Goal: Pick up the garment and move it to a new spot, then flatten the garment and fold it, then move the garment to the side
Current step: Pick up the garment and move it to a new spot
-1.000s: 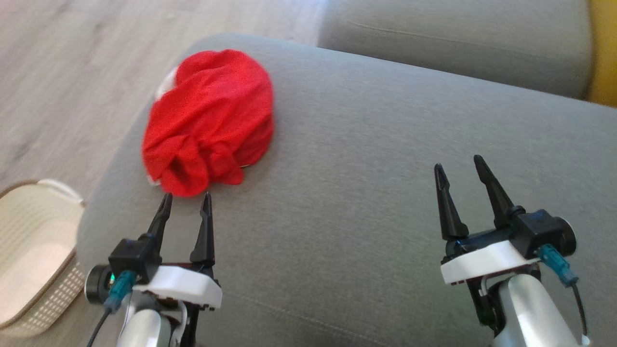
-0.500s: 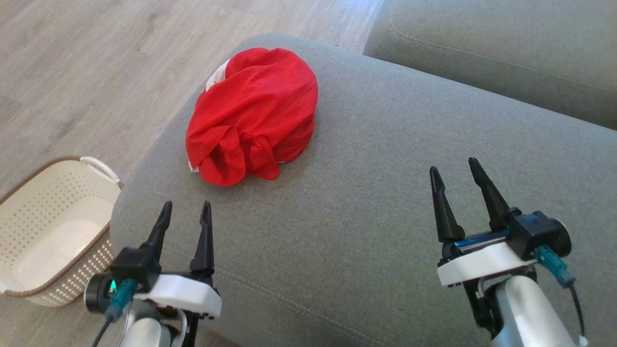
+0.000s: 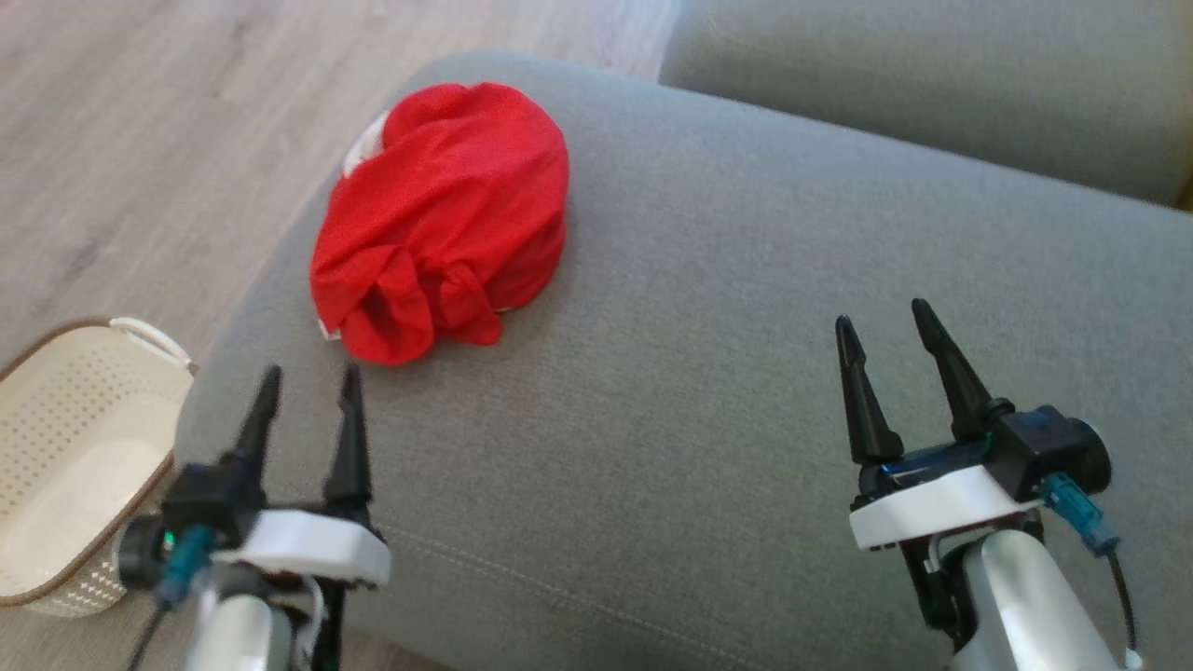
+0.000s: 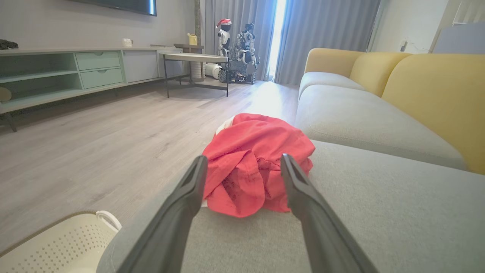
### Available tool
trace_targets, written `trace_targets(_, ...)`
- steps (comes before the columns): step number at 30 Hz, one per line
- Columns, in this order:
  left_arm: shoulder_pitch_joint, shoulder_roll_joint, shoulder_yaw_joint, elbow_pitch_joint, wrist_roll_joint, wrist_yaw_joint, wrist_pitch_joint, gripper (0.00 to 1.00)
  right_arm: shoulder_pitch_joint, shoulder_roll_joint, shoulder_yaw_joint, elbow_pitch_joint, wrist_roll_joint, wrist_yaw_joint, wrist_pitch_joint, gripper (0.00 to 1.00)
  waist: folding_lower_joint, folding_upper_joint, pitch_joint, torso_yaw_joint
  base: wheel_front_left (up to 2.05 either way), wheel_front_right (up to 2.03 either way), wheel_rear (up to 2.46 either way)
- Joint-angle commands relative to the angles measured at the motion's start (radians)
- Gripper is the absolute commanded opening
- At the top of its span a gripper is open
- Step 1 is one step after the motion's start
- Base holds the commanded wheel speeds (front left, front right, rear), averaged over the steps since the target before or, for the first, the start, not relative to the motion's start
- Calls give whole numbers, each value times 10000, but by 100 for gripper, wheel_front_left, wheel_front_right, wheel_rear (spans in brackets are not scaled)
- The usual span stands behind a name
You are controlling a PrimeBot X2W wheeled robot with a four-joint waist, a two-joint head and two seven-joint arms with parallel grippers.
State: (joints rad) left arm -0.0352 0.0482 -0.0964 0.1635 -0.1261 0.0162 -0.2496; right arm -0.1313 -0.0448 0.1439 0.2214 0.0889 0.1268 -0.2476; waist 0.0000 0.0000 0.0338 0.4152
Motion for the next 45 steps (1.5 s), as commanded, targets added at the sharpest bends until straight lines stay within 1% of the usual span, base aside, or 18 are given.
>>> trace_targets(1, -718, 25, 472, -395, -5, -52, -122, 100, -256, -54, 147, -427, -122, 39, -40, 100, 0, 0, 287, -230, 0, 0, 0)
trace_targets(4, -1127, 95, 832, -451, -90, -219, -122, 100, -394, -54, 76, -651, -348, 39, 55, 100, 0, 0, 772, -530, 0, 0, 0)
trace_targets(9, -2194, 475, 1294, -39, -162, -591, -122, 100, -689, -54, -227, -1253, -816, 39, 313, 100, 0, 0, 1772, -998, 0, 0, 0)
trace_targets(13, -3331, 952, 1531, 1176, -421, -870, -80, 100, -917, -54, -572, -1838, -1162, 39, 519, 100, 0, 0, 2662, -1276, 0, 0, 0)
trace_targets(19, -5335, 1601, 1674, 3070, -1055, -1214, 464, 100, -1068, -54, -870, -2448, -1483, 39, 723, 100, 0, 0, 3599, -1522, 0, 0, 0)
trace_targets(23, -6728, 2187, 1569, 4560, -1035, -1290, 921, 100, -1194, -54, -882, -2549, -1724, 39, 780, 100, 0, 0, 4014, -1700, 0, 0, 0)
trace_targets(27, -7847, 2736, 1489, 5930, -914, -1288, 1124, 100, -1367, -54, -743, -2596, -1642, 39, 765, 100, 0, 0, 4279, -1991, 0, 0, 0)
trace_targets(32, -8728, 3113, 1399, 7313, -766, -1127, 1282, 100, -1424, -54, -750, -2566, -1553, 39, 691, 100, 0, 0, 4507, -2254, 0, 0, 0)
trace_targets(33, -8728, 3113, 1399, 7313, -766, -1127, 1282, 100, -1424, -54, -750, -2566, -1553, 39, 691, 100, 0, 0, 4507, -2254, 0, 0, 0)
trace_targets(37, -9132, 3206, 1302, 8275, -839, -1196, 1652, 100, -1420, -54, -770, -2484, -1489, 39, 586, 100, 0, 0, 4555, -2380, 0, 0, 0)
trace_targets(38, -9188, 3200, 1287, 8526, -921, -1245, 1855, 58, -1421, -54, -766, -2456, -1469, 39, 562, 100, 0, 0, 4547, -2407, 0, 0, 0)
trace_targets(39, -9248, 3213, 1249, 8731, -981, -1293, 2013, 20, -1434, -54, -769, -2419, -1438, 39, 534, 100, 0, 0, 4540, -2432, 0, 0, 0)
trace_targets(40, -9305, 3244, 1197, 8860, -1012, -1329, 2047, 0, -1454, -54, -765, -2378, -1413, 39, 507, 100, 0, 0, 4529, -2454, 0, 0, 0)
trace_targets(45, -9558, 3328, 1133, 9014, -1179, -1398, 1310, 0, -1521, -54, -758, -2226, -1301, 39, 385, 100, 0, 0, 4360, -2478, 0, 0, 0)
